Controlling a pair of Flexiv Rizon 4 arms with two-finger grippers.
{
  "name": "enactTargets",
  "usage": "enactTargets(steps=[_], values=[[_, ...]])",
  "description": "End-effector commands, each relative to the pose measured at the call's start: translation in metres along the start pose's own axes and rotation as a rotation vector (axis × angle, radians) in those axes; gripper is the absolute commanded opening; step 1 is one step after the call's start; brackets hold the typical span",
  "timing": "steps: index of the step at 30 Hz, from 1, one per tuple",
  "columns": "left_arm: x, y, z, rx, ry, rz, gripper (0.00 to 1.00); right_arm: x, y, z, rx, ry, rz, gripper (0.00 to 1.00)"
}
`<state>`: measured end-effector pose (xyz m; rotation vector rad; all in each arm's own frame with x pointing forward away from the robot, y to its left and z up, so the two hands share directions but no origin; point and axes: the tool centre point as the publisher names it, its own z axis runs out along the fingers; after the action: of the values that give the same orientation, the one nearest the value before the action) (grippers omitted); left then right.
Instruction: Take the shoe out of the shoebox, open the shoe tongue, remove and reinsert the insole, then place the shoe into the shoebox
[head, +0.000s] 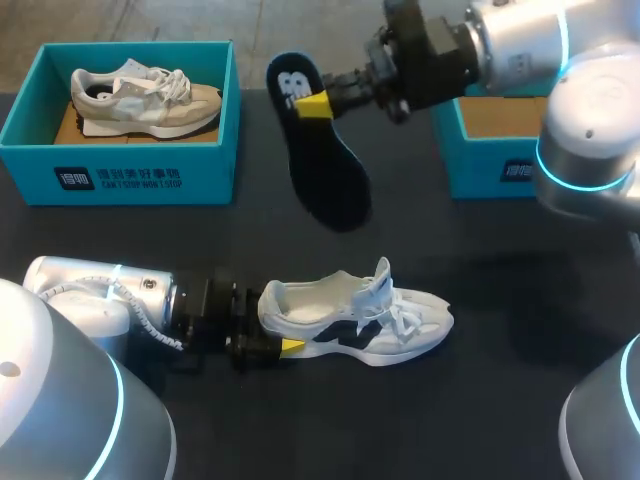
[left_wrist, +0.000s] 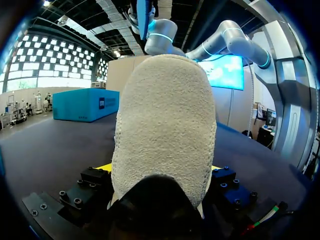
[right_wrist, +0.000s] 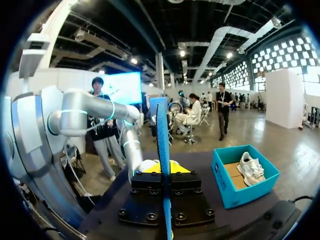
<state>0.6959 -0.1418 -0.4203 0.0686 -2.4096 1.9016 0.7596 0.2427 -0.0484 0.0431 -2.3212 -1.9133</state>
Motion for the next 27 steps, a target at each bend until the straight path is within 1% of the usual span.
enactTargets(steps=[1,18,22,23,24,27], values=[[-0.001,0.0,0.001,-0.001,0.003,0.0,0.0,0.002,-0.007,-0.012,-0.099,-0.009,0.021,0.0],[-0.001,0.0,0.001,-0.001,0.003,0.0,0.0,0.002,-0.007,-0.012,-0.099,-0.009,0.021,0.0],[-0.001,0.0,0.001,-0.001,0.003,0.0,0.0,0.008,0.019,-0.029,-0.136,-0.067,0.03,0.0],[-0.001,0.0,0.001,-0.001,0.003,0.0,0.0,0.009,0.022,-0.031,-0.141,-0.076,0.032,0.0],[-0.001,0.0,0.001,-0.001,0.003,0.0,0.0,0.013,0.029,-0.036,-0.15,-0.091,0.038,0.0],[-0.001,0.0,0.001,-0.001,0.003,0.0,0.0,0.022,0.042,-0.043,-0.171,-0.11,0.042,0.0]])
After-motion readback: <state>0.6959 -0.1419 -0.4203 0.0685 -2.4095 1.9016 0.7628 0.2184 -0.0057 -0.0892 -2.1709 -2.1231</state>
